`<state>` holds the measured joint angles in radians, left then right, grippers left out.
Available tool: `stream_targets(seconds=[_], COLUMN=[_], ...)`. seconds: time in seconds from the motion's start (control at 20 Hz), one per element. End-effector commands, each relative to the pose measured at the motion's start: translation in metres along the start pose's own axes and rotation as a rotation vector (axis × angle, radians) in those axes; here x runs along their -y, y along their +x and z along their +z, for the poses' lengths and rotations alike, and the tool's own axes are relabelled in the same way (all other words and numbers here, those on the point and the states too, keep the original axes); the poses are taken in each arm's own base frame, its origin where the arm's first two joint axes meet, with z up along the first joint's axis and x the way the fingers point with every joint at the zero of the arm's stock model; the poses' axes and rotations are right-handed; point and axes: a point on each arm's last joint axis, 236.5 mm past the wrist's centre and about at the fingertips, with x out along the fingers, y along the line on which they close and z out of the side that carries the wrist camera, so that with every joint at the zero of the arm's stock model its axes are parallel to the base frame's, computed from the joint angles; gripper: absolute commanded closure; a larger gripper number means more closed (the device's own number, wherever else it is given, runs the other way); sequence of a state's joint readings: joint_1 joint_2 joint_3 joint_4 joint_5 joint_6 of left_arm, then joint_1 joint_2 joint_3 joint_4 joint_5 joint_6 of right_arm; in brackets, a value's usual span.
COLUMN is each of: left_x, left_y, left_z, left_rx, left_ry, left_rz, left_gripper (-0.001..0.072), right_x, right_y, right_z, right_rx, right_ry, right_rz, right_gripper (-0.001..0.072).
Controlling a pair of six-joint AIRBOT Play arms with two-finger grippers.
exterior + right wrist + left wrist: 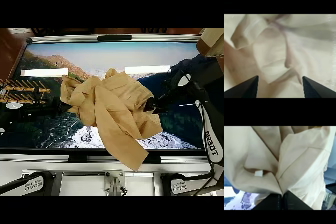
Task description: Fold the shirts.
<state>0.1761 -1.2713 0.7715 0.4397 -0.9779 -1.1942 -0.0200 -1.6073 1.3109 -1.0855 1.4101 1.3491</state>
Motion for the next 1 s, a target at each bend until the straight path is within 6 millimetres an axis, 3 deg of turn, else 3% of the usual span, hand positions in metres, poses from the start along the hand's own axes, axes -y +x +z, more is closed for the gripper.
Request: stream_targets(seconds=[0.0,0.25,0.4,0.5,0.6,0.7,0.8,0.9,0.95], left_x=[0.004,0.033,0.044,0.054,0.072,0.097,0.123,0.140,0.145], left_y=[-0.005,-0.017,-0.021,-0.024,-0.032,-0.044,-0.057,-0.066,-0.069], left_z=[-0.002,0.019,0.025,0.025,0.032,0.045,0.055,0.059,0.058], left_rx=[-0.013,0.021,0.032,0.020,0.027,0.056,0.082,0.093,0.087], left_ry=[0.047,0.124,0.147,0.169,0.211,0.274,0.336,0.372,0.375], left_rz=[-0.003,-0.037,-0.050,-0.068,-0.089,-0.114,-0.138,-0.154,-0.162], left_gripper=[0.0659,0.0659,0.0659,0.0660,0.0659,0.0659,0.0659,0.0659,0.0659], right_x=[-0.027,-0.084,-0.096,-0.116,-0.129,-0.128,-0.126,-0.127,-0.128], right_y=[0.013,0.023,0.039,0.047,0.053,0.056,0.060,0.062,0.061], right_z=[-0.014,-0.014,-0.012,-0.002,0.004,0.013,0.018,0.025,0.031], right_rx=[-0.071,-0.056,-0.040,0.013,0.046,0.087,0.103,0.127,0.152], right_ry=[-0.088,-0.154,-0.214,-0.234,-0.211,-0.155,-0.140,-0.124,-0.122], right_rz=[0.021,0.135,0.075,0.090,0.092,0.060,0.048,0.055,0.058], right_gripper=[0.0049,0.0048,0.0048,0.0048,0.0049,0.0052,0.0213,0.0634,0.0652])
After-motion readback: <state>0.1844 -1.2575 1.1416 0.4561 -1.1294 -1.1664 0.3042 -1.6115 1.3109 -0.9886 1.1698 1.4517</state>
